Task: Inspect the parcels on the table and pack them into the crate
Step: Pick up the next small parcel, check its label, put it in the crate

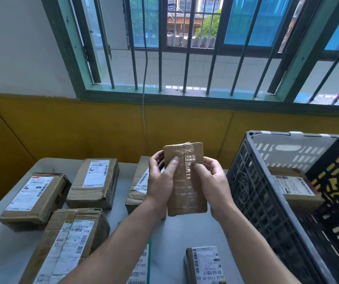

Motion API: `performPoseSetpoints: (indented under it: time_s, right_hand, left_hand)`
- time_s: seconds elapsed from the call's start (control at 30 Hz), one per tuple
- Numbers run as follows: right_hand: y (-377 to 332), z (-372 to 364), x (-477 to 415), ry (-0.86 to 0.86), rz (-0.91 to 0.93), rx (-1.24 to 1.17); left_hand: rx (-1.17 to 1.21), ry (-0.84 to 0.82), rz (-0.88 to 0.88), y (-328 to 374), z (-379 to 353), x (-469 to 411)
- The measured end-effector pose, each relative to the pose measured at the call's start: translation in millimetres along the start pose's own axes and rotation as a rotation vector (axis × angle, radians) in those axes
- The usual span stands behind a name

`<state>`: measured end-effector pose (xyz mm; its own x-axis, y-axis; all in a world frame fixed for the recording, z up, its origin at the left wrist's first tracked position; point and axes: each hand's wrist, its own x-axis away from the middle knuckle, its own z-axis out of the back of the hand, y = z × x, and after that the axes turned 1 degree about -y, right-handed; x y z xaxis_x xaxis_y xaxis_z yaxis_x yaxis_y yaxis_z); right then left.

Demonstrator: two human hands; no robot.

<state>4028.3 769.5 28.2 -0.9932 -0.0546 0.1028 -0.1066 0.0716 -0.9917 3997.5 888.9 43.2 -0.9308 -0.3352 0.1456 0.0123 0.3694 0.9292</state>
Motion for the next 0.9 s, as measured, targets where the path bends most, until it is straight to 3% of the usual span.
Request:
performPoseSetpoints:
  time_s: [0.9]
  right_hand:
    - [-4.9,-0.4,3.1,-0.001,0.054,0.013]
  left_hand:
    - [0.007,0.005,0.059,-3.9,2.5,-8.7]
